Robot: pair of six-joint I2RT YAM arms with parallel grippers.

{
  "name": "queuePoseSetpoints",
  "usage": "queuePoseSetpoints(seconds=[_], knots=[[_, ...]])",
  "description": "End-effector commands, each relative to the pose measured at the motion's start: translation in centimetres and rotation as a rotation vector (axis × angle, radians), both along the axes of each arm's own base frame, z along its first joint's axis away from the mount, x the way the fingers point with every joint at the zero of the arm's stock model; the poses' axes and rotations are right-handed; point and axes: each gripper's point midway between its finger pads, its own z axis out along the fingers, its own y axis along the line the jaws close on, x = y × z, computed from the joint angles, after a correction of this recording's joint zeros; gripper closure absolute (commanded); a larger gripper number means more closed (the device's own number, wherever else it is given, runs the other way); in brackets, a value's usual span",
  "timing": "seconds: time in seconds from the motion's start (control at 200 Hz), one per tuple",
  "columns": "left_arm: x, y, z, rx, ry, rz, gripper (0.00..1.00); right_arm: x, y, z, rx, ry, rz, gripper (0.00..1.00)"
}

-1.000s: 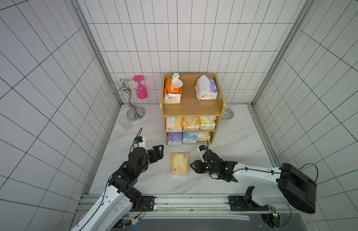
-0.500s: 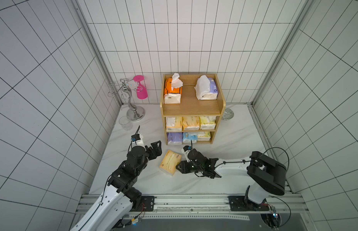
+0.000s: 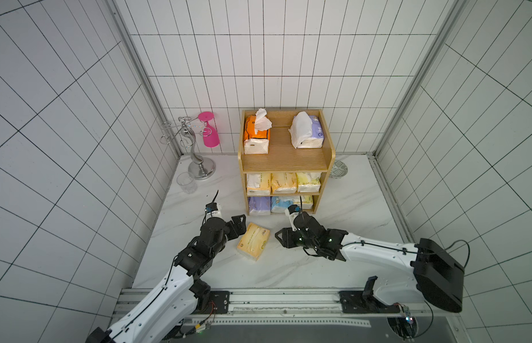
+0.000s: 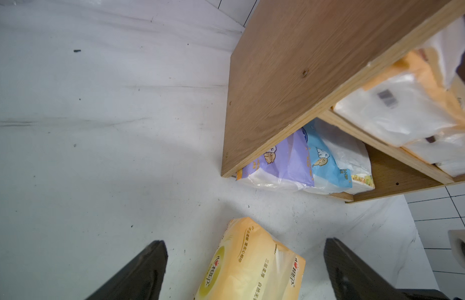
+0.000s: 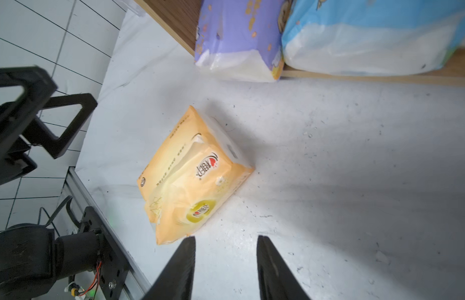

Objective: Remove the tissue boxes from the shelf
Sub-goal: Place the box of tissues at the center of the board.

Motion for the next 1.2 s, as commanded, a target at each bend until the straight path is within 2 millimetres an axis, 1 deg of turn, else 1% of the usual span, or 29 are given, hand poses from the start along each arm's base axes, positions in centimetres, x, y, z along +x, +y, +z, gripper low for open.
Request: queuePoseSetpoints(seconds=[0.0, 0.125, 0.185, 0.3, 0.4, 0.45, 0.5, 0.55, 0.63, 0.675, 0.755, 0.84, 0.915, 0.984, 1.049, 1.139, 1.194], knots=[[-0.2, -0.7, 0.4, -0.053, -0.023, -0.027, 0.02, 0.7, 1.4, -0.2, 0.017, -0.003, 0.020, 0.62], [-0.9, -0.7, -1.1, -0.064, 0.015, -0.033, 0.02, 1.6, 3.8, 0.2, 0.049, -0.017, 0.053, 0.63], [-1.4, -0.7, -1.6, -0.069, 0.037, -0.035, 0.02, 1.9, 4.9, 0.0, 0.054, -0.015, 0.070, 0.63], [-1.7, -0.2, -1.3, -0.068, 0.030, -0.023, 0.03, 2.3, 7.2, 0.2, 0.073, -0.012, 0.109, 0.64], [-1.7, 0.3, -0.6, -0.060, -0.001, -0.007, 0.02, 2.7, 8.6, 0.1, 0.076, -0.011, 0.134, 0.64], [-1.8, 0.4, -0.3, -0.064, -0.011, -0.004, 0.02, 2.8, 8.8, 0.0, 0.067, -0.012, 0.143, 0.63], [-1.8, 0.3, 0.0, -0.072, -0.018, -0.006, 0.02, 2.9, 8.6, 0.0, 0.053, -0.019, 0.142, 0.63], [-1.9, 0.3, 0.3, -0.075, -0.024, -0.010, 0.02, 2.8, 8.1, 0.1, 0.039, -0.029, 0.138, 0.62], [-1.8, 0.3, 1.2, -0.070, -0.042, -0.012, 0.02, 2.6, 6.9, 1.3, 0.018, -0.056, 0.137, 0.60], [-1.6, 0.3, 2.2, -0.065, -0.062, -0.015, 0.02, 2.2, 6.0, 2.5, 0.006, -0.076, 0.141, 0.59], [-1.1, 0.2, 4.8, -0.062, -0.123, -0.023, 0.02, 1.5, 4.1, 5.8, -0.013, -0.144, 0.140, 0.56], [-0.3, -0.1, 8.0, -0.062, -0.202, -0.030, 0.02, 0.8, 2.1, 10.4, -0.004, -0.233, 0.123, 0.54], [0.7, -0.5, 10.5, -0.054, -0.258, -0.041, 0.02, 0.8, 0.2, 14.5, 0.018, -0.298, 0.087, 0.53], [1.6, -1.3, 12.5, -0.050, -0.300, -0.063, 0.02, 1.3, -1.5, 18.8, 0.050, -0.384, 0.040, 0.50], [2.6, -1.9, 14.0, -0.046, -0.322, -0.075, 0.01, 2.1, -2.6, 22.3, 0.076, -0.452, 0.000, 0.46], [3.8, -2.7, 15.4, -0.040, -0.342, -0.084, 0.02, 3.4, -3.1, 26.6, 0.118, -0.527, -0.023, 0.42], [4.5, -3.0, 15.9, -0.036, -0.354, -0.088, 0.02, 4.3, -3.1, 28.6, 0.114, -0.563, -0.025, 0.41]])
